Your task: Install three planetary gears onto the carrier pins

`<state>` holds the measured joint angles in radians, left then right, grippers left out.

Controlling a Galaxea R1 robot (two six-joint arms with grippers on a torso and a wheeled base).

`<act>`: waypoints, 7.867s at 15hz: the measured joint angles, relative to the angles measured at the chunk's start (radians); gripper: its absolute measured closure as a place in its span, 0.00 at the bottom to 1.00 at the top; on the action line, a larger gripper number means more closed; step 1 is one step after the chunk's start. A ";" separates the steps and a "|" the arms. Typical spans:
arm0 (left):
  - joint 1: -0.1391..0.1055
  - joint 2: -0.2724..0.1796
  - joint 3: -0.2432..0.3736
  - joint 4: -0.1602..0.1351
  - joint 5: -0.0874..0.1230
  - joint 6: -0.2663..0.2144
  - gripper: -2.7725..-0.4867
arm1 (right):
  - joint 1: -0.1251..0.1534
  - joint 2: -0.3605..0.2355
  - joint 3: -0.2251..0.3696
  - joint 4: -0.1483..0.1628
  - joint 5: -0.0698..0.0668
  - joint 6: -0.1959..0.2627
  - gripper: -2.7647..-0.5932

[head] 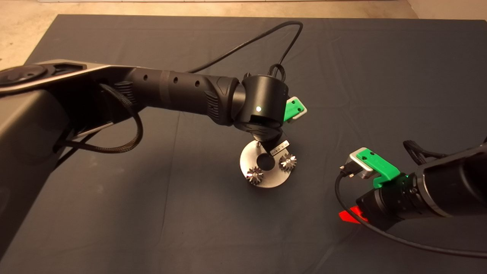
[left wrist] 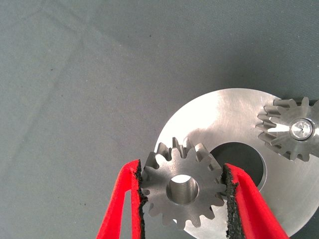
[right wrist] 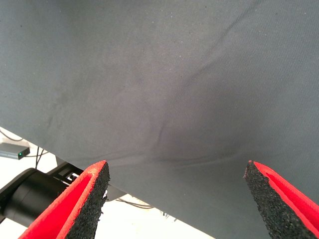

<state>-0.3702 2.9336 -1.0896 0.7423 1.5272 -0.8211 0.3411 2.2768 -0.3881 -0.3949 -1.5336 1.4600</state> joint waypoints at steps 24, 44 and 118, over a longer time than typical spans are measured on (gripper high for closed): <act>0.046 -0.011 -0.002 0.059 0.000 0.026 0.91 | 0.000 -0.002 0.000 0.000 0.000 0.000 0.34; 0.057 -0.014 -0.043 0.078 -0.001 0.068 0.91 | 0.000 -0.005 0.000 0.000 0.000 0.000 0.34; 0.060 -0.041 -0.042 0.042 -0.065 0.040 0.92 | 0.000 -0.005 0.000 0.001 0.000 0.000 0.34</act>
<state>-0.3107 2.8921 -1.1315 0.7847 1.4623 -0.7811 0.3415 2.2715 -0.3881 -0.3934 -1.5332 1.4600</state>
